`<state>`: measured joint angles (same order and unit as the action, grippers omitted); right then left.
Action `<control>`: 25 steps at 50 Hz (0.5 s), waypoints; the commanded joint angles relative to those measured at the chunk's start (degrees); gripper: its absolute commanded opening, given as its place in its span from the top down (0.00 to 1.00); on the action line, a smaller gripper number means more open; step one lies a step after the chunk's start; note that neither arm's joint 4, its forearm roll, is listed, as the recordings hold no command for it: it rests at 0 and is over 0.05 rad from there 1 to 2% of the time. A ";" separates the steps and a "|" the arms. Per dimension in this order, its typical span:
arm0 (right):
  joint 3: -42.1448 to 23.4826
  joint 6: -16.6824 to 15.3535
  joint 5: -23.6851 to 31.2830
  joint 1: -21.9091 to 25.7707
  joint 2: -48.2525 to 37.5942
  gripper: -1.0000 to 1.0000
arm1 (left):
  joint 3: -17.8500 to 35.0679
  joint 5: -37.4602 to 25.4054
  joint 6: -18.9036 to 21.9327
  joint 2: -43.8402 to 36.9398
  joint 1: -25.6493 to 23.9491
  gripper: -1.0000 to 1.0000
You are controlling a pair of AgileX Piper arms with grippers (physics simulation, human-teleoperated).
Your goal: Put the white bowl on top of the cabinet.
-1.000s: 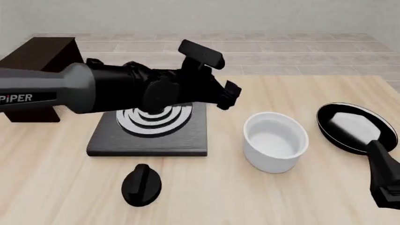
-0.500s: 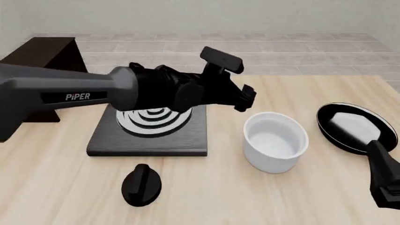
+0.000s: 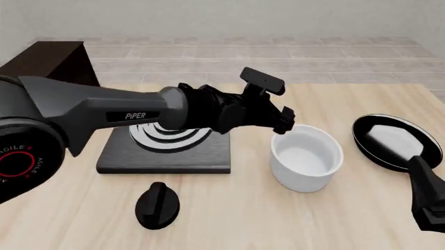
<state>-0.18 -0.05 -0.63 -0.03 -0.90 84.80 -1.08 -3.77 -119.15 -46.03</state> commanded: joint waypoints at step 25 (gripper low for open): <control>0.00 0.01 0.00 0.00 -0.01 0.00 | 5.15 -1.08 -1.75 -8.17 -0.14 0.00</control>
<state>-0.18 -0.05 -0.63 -0.03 -0.90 89.27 -2.08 -4.99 -125.68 -45.89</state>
